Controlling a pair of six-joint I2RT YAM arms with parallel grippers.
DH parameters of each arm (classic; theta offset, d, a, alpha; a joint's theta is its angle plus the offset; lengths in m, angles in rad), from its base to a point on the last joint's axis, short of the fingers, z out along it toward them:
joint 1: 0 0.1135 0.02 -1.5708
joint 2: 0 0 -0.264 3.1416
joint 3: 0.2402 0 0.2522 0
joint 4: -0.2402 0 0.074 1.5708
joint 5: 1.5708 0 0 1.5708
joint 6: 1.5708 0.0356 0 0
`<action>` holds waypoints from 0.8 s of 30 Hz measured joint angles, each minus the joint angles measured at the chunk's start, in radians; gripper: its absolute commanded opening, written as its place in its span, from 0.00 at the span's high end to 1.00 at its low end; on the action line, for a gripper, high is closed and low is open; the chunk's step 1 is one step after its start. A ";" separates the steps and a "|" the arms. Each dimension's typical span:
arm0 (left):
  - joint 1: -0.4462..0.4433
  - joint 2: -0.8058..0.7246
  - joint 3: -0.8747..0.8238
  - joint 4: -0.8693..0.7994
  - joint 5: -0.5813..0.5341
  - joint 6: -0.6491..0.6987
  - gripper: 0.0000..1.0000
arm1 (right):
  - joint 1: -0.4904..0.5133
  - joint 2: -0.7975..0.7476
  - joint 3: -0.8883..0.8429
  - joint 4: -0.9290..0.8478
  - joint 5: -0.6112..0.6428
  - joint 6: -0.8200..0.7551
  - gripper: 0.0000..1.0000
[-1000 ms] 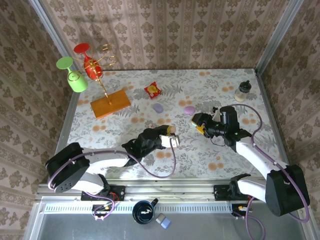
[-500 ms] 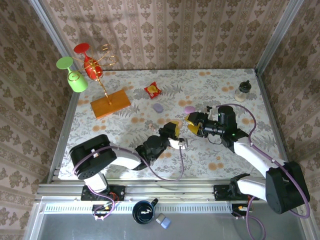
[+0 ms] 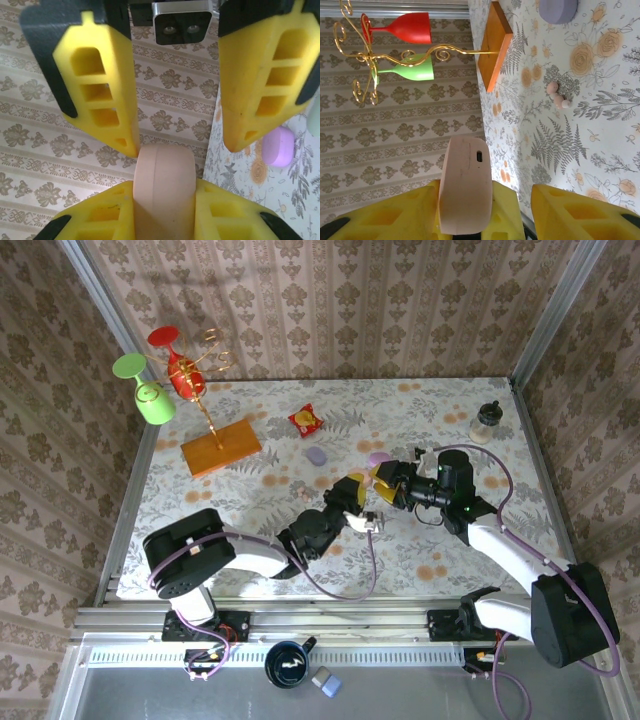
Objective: Insert wireless bluetooth earbuds into charging case
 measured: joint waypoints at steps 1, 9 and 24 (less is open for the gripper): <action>-0.001 0.000 0.003 0.000 0.000 0.001 0.80 | 0.000 0.003 0.000 0.014 -0.005 0.006 0.52; -0.001 0.037 0.037 0.004 -0.018 0.014 0.80 | -0.002 0.032 0.002 0.088 -0.043 0.048 0.56; -0.001 0.055 0.052 0.021 -0.051 0.015 0.51 | -0.004 0.032 0.002 0.090 -0.043 0.058 0.75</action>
